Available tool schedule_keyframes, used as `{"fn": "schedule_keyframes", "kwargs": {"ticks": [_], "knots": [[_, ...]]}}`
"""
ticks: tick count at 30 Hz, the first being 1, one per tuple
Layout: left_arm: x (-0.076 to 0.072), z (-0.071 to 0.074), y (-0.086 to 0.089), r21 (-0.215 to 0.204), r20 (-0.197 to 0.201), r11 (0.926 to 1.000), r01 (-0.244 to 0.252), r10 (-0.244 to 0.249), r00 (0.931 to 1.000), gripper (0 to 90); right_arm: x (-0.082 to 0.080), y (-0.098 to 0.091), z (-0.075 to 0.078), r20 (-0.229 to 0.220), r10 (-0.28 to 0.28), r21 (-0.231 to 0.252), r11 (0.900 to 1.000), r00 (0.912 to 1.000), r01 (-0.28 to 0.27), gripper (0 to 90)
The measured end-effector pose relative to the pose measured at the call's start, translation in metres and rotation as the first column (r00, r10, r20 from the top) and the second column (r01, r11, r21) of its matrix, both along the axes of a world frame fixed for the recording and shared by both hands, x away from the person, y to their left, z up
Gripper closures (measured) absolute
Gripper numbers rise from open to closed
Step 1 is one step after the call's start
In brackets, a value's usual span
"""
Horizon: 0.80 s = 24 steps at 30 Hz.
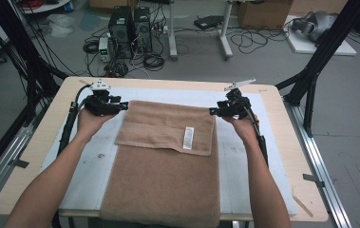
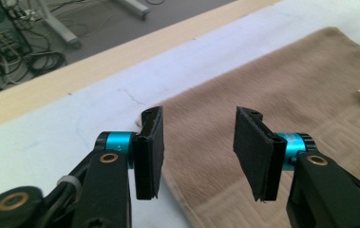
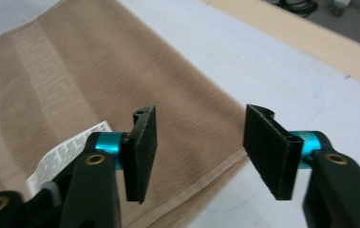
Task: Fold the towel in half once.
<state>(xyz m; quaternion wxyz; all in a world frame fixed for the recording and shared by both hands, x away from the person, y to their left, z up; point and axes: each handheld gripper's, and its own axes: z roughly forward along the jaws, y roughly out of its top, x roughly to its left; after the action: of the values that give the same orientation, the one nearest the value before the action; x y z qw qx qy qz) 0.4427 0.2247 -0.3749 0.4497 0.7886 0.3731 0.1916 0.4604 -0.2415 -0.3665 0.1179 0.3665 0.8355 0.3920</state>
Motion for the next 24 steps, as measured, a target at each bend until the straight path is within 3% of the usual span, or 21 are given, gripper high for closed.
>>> {"fn": "schedule_keyframes", "kwargs": {"ticks": [2, 4, 5, 7, 9, 11, 17, 20, 22, 24], "knots": [[-0.009, -0.004, -0.002, 0.004, 0.004, 0.9998, 0.022, -0.022, 0.9998, 51.3, -0.010, 0.003, -0.002, -0.001, 0.016, 0.027, 0.9995, 0.9999, -0.016, 39.8], [-0.018, -0.008, -0.003, 0.006, 0.010, 0.9993, 0.038, -0.038, 0.9992, 50.3, -0.016, 0.009, -0.002, -0.039, 0.039, 0.003, 0.9992, 0.9985, -0.039, 35.0], [-0.022, -0.009, -0.004, 0.017, 0.007, 0.9987, 0.048, -0.048, 0.9988, 49.8, -0.022, 0.011, -0.002, -0.024, 0.050, 0.013, 0.9987, 0.9985, -0.049, 37.5], [-0.030, -0.013, -0.003, 0.021, 0.019, 0.9981, 0.057, -0.058, 0.9981, 48.6, -0.037, 0.014, -0.003, 0.061, 0.059, -0.002, 0.9982, 0.9964, -0.059, 40.5], [-0.036, -0.016, -0.003, 0.028, 0.004, 0.9971, 0.071, -0.071, 0.9975, 48.2, -0.044, 0.014, -0.007, 0.054, 0.067, 0.013, 0.9976, 0.9963, -0.068, 39.4], [-0.043, -0.021, -0.002, 0.027, 0.022, 0.9966, 0.078, -0.079, 0.9966, 47.3, -0.051, 0.013, -0.012, 0.059, 0.065, -0.008, 0.9979, 0.9962, -0.065, 39.3], [-0.061, -0.032, 0.002, -0.012, 0.009, 0.9940, 0.109, -0.109, 0.9940, 44.6, -0.067, 0.008, -0.023, 0.067, 0.068, 0.008, 0.9976, 0.9955, -0.069, 37.7], [-0.070, -0.036, 0.001, 0.005, 0.013, 0.9921, 0.126, -0.126, 0.9920, 42.8, -0.076, 0.009, -0.027, 0.079, 0.082, -0.011, 0.9967, 0.9936, -0.081, 38.0], [-0.072, -0.039, 0.002, 0.023, 0.004, 0.9911, 0.131, -0.131, 0.9914, 41.9, -0.081, 0.009, -0.031, 0.088, 0.087, 0.006, 0.9961, 0.9923, -0.088, 40.1], [-0.072, -0.042, 0.001, 0.036, -0.024, 0.9900, 0.137, -0.136, 0.9905, 41.4, -0.084, 0.008, -0.037, 0.083, 0.086, 0.016, 0.9960, 0.9928, -0.088, 41.6]]}}
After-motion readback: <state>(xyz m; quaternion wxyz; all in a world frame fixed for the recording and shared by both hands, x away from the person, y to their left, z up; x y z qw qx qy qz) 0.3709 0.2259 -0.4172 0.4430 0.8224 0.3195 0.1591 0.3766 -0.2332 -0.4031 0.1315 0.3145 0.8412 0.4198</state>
